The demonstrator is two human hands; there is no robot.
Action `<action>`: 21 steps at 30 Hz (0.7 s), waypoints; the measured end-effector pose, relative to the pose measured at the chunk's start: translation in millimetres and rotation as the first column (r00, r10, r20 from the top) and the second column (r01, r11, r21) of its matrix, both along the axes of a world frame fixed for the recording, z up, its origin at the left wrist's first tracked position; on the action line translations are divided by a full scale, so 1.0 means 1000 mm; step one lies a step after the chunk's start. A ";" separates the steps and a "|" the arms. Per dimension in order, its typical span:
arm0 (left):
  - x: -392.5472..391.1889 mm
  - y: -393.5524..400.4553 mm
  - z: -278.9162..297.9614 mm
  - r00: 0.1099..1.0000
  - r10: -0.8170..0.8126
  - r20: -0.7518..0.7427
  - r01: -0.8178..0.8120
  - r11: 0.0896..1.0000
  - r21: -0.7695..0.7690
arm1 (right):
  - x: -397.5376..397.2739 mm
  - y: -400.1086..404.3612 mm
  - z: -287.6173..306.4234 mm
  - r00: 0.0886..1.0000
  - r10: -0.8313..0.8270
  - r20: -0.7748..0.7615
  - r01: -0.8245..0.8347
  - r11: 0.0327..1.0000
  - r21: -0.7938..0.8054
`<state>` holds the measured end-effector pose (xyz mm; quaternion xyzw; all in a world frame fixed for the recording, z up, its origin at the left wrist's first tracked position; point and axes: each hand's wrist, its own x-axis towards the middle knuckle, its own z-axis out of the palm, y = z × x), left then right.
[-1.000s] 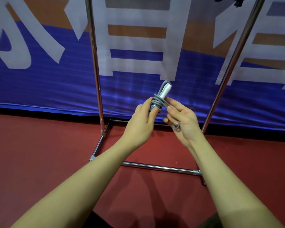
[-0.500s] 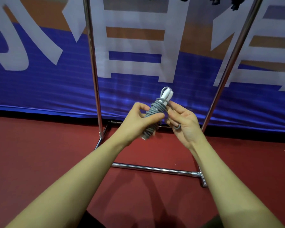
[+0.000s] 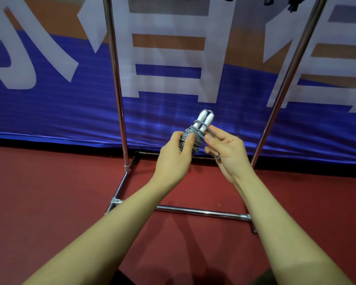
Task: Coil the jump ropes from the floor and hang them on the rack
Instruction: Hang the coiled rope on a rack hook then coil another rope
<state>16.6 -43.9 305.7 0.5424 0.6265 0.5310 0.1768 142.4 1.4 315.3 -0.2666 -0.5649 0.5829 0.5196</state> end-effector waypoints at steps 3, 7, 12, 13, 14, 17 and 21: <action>-0.002 0.000 0.007 0.982 -0.003 0.187 0.010 0.999 -0.040 | 0.001 0.001 0.000 0.999 -0.013 -0.034 0.012 0.999 -0.039; -0.003 -0.006 0.021 0.733 -0.187 0.654 0.312 0.947 -0.079 | 0.005 0.002 0.001 0.996 0.007 -0.091 -0.013 0.998 -0.061; -0.003 -0.006 0.023 0.793 -0.245 0.558 0.385 0.911 -0.147 | 0.008 0.004 -0.002 0.996 0.021 -0.085 -0.027 0.997 -0.066; -0.005 -0.005 0.021 0.829 -0.242 0.504 0.373 0.911 -0.176 | 0.009 0.005 -0.003 0.995 0.035 -0.089 -0.041 0.997 -0.063; -0.006 -0.005 0.019 0.861 -0.246 0.444 0.361 0.912 -0.193 | 0.010 0.005 -0.003 0.995 0.042 -0.093 -0.047 0.997 -0.057; -0.006 -0.003 0.014 0.922 -0.248 0.297 0.302 0.941 -0.151 | 0.010 0.006 -0.003 0.993 0.043 -0.106 -0.048 0.997 -0.054; -0.013 0.003 0.010 0.975 -0.220 0.031 0.221 0.974 -0.045 | 0.010 0.006 -0.002 0.990 0.026 -0.141 -0.036 0.997 -0.068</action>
